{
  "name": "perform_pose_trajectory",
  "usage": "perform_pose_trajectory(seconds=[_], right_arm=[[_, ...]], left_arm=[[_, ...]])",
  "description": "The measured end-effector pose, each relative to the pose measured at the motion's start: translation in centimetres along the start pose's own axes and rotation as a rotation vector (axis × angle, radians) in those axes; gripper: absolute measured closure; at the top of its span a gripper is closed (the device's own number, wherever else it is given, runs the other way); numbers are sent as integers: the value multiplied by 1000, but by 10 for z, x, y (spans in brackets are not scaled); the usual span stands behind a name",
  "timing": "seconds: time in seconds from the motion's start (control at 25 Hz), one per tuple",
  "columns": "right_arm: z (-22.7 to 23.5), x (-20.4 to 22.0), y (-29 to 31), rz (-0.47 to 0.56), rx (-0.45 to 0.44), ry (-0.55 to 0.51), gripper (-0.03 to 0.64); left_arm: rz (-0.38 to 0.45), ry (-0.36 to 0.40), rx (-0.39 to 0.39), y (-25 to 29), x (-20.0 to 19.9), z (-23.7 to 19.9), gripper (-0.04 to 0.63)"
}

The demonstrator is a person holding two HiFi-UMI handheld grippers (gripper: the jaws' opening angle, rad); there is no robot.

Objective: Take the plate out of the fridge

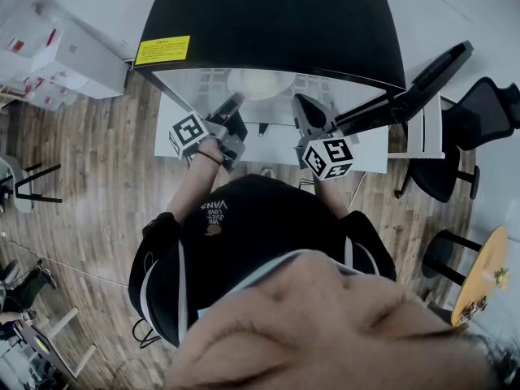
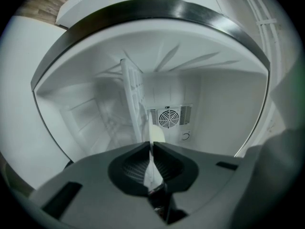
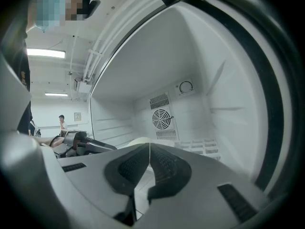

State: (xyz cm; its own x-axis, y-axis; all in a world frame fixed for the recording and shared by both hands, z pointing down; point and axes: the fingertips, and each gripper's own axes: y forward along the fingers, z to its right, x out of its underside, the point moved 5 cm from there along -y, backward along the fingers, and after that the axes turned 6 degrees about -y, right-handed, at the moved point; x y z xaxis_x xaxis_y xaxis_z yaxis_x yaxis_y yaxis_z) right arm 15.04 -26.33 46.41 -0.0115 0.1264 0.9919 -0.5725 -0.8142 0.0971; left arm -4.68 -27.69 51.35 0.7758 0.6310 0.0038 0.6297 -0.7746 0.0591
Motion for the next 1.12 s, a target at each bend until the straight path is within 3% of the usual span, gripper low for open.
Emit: perform_pose_trajectory(seconds=[1.12], right_arm=[[-22,3,-10,-1,44,10,604]], left_arm=[[-43,-14,27,-28,8,2,561]])
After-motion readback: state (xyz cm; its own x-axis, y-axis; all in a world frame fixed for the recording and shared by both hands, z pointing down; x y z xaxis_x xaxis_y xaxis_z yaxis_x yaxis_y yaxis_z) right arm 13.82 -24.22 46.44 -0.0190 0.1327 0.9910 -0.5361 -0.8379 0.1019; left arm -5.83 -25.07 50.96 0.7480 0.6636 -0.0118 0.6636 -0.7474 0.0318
